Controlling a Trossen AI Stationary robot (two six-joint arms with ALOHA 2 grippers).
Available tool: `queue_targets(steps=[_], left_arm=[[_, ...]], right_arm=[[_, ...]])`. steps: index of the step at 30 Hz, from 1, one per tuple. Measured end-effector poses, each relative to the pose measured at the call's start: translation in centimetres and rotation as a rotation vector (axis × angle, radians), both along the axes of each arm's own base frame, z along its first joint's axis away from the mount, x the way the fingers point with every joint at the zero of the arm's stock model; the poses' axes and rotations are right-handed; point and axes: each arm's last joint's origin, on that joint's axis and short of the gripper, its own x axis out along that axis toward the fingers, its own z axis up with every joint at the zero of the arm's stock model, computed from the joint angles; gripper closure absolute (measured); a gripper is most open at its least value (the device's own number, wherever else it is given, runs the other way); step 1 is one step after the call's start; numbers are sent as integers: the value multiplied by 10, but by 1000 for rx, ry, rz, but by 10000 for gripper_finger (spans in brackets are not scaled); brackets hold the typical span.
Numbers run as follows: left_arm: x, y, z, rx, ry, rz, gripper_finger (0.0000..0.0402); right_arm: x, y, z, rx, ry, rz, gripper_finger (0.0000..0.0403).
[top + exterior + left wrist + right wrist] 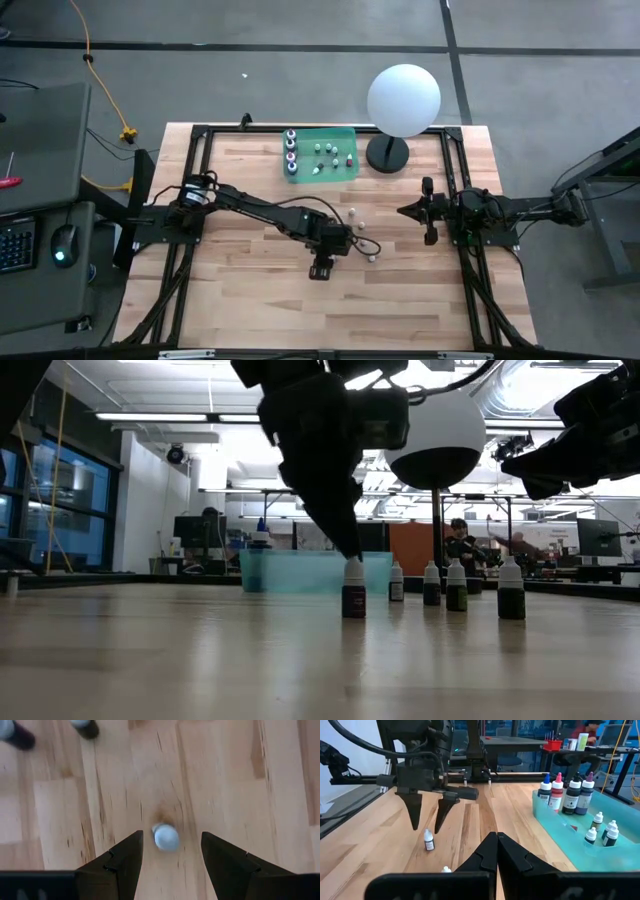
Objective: Pick & Place food coloring
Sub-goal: Put the purple food coloring bottle into the green bin
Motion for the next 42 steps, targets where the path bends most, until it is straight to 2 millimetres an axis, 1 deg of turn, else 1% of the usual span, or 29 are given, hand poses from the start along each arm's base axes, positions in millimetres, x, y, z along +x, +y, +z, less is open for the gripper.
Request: queue_targets(steps=[2,4,7,15,35,38,42], left_arm=[[3,0,-4,0,-4,0,205],[0,0,-8,13,27,4,205],[3,0,-7,18,-1,9,205],[3,0,-16,23,34,8,205],[5,-1,-15,4,22,13,205],[5,-1,-15,6,20,15,219],[5,-1,-15,4,21,13,257]], right_arm=[[0,0,0,0,1,0,402],[0,0,0,0,0,0,402],[0,0,0,0,0,0,402],[0,0,0,0,0,0,402],[0,0,0,0,0,0,402],[0,0,0,0,1,0,402],[0,0,0,0,1,0,402]])
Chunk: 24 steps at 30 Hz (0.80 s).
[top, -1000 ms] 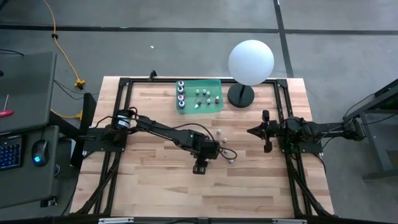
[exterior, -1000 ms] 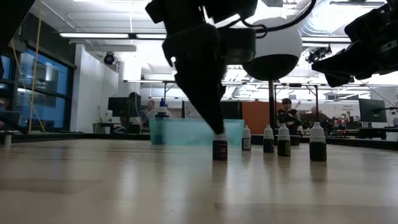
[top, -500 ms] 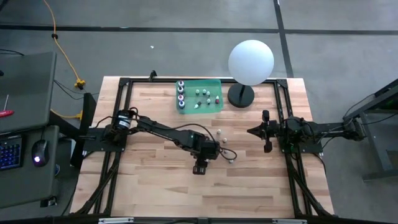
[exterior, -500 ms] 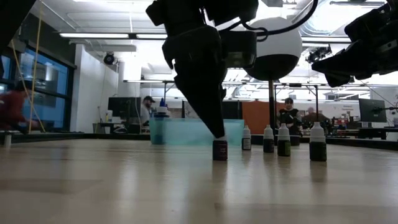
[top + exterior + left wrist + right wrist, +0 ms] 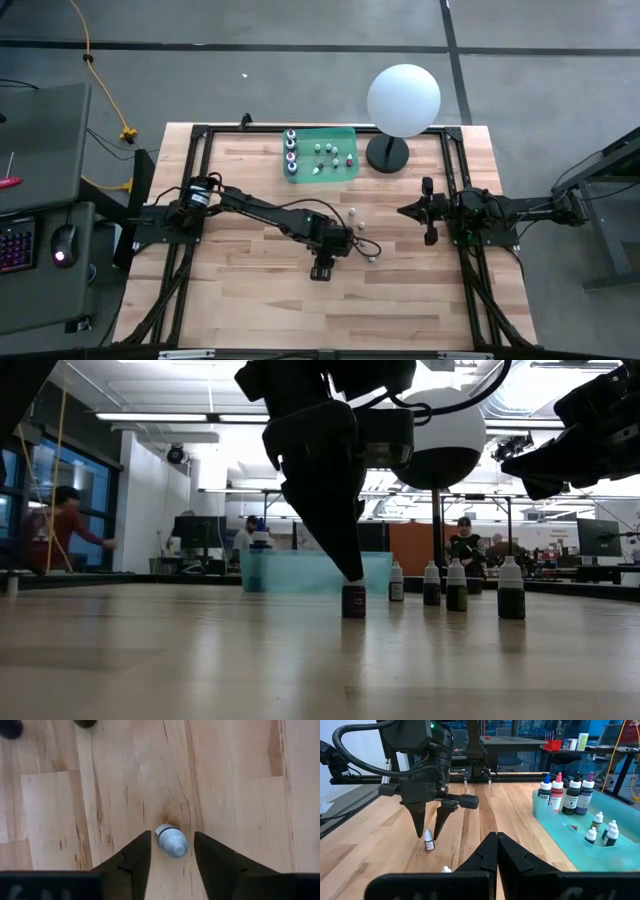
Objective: Pick & Place food coloring
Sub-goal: Put the purple food coloring bottle into the green bin
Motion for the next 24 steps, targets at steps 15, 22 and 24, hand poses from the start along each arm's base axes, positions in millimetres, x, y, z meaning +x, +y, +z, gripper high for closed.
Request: queue_targets(steps=[15,22,24], left_arm=[[0,0,1,-22,4,18,353],[-7,3,21,-24,1,96,357],[-9,4,37,-1,-2,114,357]], right_arm=[[0,0,0,0,0,0,402],[0,0,0,0,0,0,402],[0,0,0,0,0,0,402]])
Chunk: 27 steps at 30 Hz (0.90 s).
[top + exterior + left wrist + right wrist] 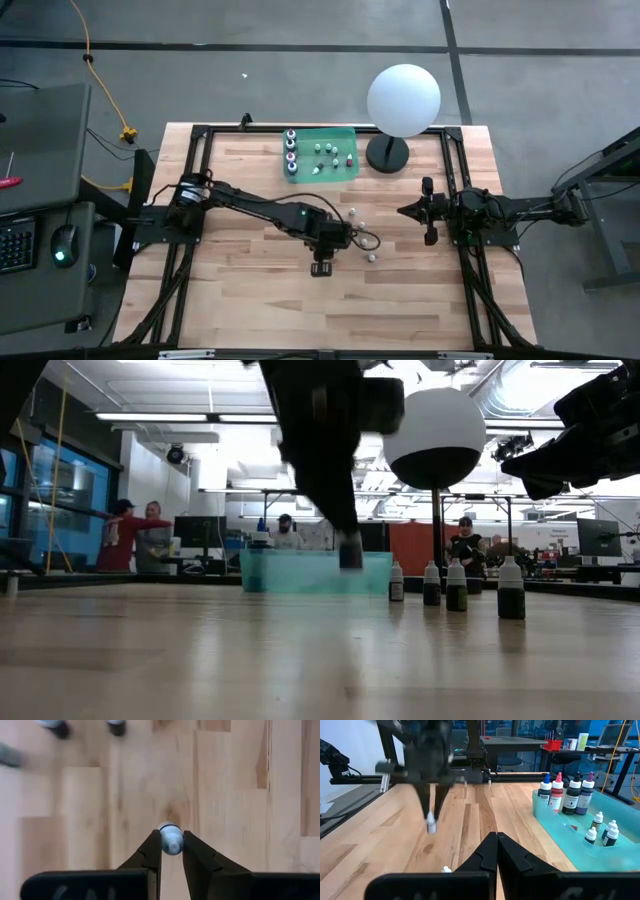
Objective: Pick & Place food coloring
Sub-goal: Put the purple food coloring bottle into the green bin
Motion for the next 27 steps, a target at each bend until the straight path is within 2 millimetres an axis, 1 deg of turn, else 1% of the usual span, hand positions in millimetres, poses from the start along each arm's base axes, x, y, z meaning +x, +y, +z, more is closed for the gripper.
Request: queue_targets(steps=[4,6,8,11,13,17,20,25,27], left_arm=[[-7,4,39,53,23,27,358],[-10,8,62,86,15,54,358],[-12,17,85,124,11,103,359],[-17,37,118,181,-7,189,359],[-18,52,137,174,-49,250,359],[-25,86,166,136,-85,372,359],[-32,113,178,137,-90,449,359],[-41,164,178,143,-76,569,359],[-44,185,175,130,-73,598,359]], right_arm=[[0,0,0,0,0,0,402],[0,0,0,0,0,0,402],[0,0,0,0,0,0,402],[0,0,0,0,0,0,402],[0,0,0,0,-1,0,402],[0,0,0,0,-1,-1,402],[0,0,0,0,-1,0,402],[0,0,0,0,0,0,402],[0,0,0,0,0,0,402]])
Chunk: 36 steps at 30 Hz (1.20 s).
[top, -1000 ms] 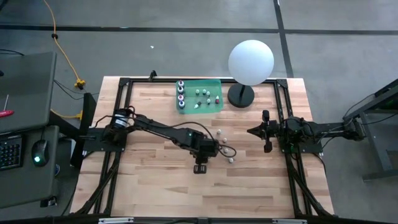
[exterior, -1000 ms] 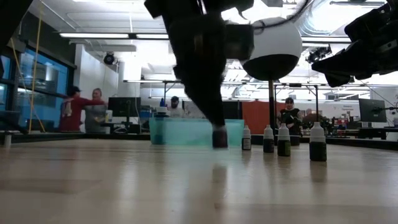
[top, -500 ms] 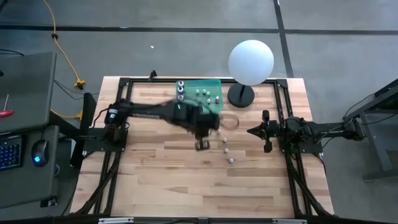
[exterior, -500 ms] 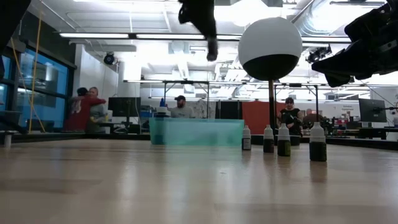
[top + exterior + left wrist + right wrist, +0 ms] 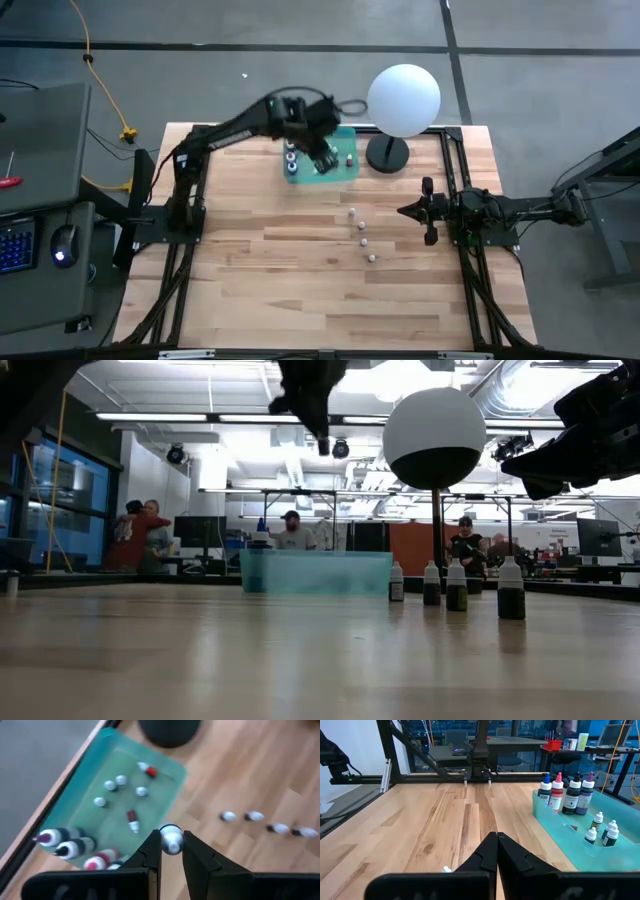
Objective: Pick & Place food coloring
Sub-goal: Put the purple food coloring bottle into the green bin
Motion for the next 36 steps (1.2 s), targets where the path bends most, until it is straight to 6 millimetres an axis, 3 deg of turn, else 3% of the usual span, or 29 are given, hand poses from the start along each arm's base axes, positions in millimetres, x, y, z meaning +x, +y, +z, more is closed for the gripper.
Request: queue_targets(steps=[6,12,20,29,36], left_arm=[[-13,58,-25,-53,32,131,360],[-21,95,-74,-176,58,238,360],[-15,106,-124,-235,-18,271,360],[-20,117,-151,-248,35,374,360],[-12,117,-167,-267,62,226,360]], right_arm=[[0,0,0,0,0,0,402],[0,0,0,0,0,0,402],[0,0,0,0,0,0,402],[0,0,0,0,0,0,402],[0,0,0,0,0,0,402]])
